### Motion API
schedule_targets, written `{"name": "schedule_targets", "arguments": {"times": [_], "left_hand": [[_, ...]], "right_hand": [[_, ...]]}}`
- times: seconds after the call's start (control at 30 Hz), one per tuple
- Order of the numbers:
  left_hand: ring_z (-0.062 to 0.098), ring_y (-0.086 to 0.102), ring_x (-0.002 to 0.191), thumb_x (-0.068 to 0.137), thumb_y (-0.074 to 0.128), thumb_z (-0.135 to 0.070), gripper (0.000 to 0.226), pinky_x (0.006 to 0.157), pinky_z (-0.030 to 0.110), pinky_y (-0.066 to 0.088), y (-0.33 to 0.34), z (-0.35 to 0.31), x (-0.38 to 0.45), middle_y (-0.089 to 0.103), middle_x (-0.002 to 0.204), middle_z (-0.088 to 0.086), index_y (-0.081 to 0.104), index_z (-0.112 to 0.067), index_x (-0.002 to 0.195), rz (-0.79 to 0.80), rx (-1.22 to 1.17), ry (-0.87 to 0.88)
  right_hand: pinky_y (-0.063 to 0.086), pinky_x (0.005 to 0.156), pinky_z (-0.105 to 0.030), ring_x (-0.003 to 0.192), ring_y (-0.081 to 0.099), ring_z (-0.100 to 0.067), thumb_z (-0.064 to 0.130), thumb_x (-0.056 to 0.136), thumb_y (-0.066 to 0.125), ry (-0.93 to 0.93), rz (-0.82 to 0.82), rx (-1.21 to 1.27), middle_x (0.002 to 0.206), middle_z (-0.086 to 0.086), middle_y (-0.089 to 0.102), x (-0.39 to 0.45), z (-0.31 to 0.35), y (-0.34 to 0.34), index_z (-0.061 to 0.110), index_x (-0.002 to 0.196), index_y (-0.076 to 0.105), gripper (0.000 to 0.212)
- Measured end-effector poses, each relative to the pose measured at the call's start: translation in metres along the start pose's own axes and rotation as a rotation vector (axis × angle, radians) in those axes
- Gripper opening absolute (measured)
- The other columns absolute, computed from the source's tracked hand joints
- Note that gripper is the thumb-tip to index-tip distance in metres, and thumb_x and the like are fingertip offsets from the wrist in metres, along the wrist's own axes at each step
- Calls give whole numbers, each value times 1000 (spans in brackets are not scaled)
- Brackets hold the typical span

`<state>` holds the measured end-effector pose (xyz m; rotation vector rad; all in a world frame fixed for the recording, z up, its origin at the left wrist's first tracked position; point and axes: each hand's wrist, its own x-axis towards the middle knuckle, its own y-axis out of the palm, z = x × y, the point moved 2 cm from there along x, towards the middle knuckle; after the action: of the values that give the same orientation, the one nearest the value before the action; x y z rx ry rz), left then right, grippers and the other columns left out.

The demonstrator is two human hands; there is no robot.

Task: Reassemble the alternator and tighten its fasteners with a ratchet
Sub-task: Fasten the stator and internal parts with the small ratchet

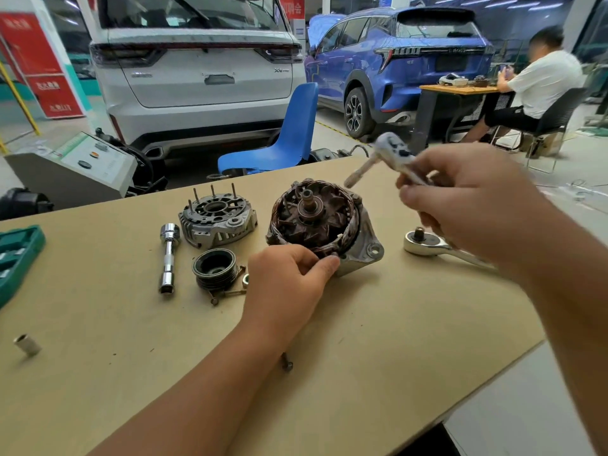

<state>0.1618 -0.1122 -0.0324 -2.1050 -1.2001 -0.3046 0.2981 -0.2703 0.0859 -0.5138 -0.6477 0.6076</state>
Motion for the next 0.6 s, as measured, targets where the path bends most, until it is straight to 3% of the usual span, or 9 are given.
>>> {"name": "schedule_targets", "arguments": {"times": [0.13, 0.23, 0.5, 0.6], "left_hand": [[6, 61, 50, 86, 80, -39, 30, 56, 25, 48, 12, -8, -4, 64, 50, -12, 74, -21, 63, -18, 3, -63], [5, 62, 52, 85, 81, -40, 29, 54, 21, 46, 15, -11, -5, 65, 51, -13, 75, -21, 64, -58, 4, -81], [6, 61, 52, 85, 81, -32, 21, 50, 13, 39, 17, -12, -7, 62, 50, -13, 76, -21, 68, -79, 19, -33], [4, 59, 51, 83, 84, -31, 18, 49, 13, 40, 10, -11, -9, 62, 52, -14, 75, -22, 69, -93, 17, 19]], "right_hand": [[35, 42, -28, 40, 40, -16, 5, 93, 62, 271, -170, 572, 53, -3, 52, -37, -47, 28, 13, 85, 70, 14], [32, 41, -26, 40, 34, -17, 1, 93, 59, 388, -213, 816, 55, -7, 47, -57, -65, 51, 14, 82, 71, 20], [29, 42, -26, 39, 31, -17, 0, 92, 58, 432, -313, 985, 56, -7, 46, -64, -80, 69, 18, 80, 70, 25], [33, 42, -27, 38, 32, -17, 7, 91, 61, 352, -280, 1005, 54, -8, 46, -39, -72, 58, 15, 76, 65, 17]]}}
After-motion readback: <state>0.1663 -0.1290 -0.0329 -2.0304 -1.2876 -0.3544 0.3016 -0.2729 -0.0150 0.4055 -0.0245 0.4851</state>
